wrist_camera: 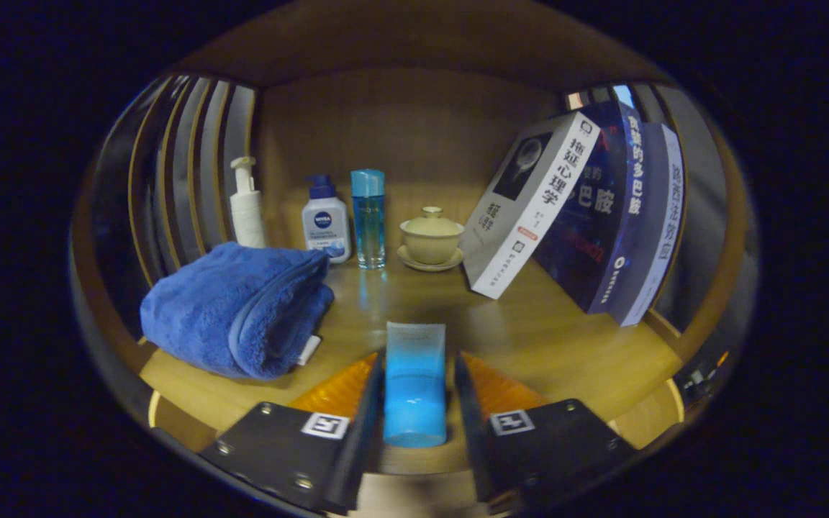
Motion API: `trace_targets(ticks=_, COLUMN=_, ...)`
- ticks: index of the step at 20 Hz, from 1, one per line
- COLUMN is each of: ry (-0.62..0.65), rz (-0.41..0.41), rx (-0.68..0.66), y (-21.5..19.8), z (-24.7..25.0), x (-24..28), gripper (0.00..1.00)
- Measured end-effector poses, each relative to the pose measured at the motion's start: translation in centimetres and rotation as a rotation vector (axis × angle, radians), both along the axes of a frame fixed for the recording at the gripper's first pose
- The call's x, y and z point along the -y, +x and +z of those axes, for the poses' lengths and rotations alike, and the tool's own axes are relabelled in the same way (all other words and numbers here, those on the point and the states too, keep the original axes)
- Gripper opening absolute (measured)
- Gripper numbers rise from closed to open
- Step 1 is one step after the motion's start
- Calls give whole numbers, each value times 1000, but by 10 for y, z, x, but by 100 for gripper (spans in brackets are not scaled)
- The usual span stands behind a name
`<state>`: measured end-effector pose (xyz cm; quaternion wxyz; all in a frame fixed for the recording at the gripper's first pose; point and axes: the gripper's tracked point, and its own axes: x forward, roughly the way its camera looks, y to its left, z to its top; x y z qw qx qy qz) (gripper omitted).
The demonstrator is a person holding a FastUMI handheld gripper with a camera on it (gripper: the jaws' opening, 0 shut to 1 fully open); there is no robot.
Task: Pull open the drawer, take out the items inside it, and place them on the countertop above the cabinet.
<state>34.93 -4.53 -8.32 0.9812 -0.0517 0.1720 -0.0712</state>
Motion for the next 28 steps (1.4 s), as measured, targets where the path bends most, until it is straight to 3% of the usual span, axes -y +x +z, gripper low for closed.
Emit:
trace_targets(ticks=5, ry=35, rz=36, rx=28, y=-37, z=21, x=-18, gripper=100)
trace_targets(ticks=11, ry=107, rz=9, rx=155, y=-114, z=71, x=-22, gripper=100)
trace_targets(ticks=15, ry=93, rz=55, rx=211, y=-164, z=91, x=-34, gripper=100)
trace_targets(ticks=20, ry=39, rz=102, rx=292, y=-234, z=95, x=-45, gripper=100)
trace_targets(ticks=28, ry=52, rz=65, rx=352, y=-303, z=63, x=-33, gripper=100)
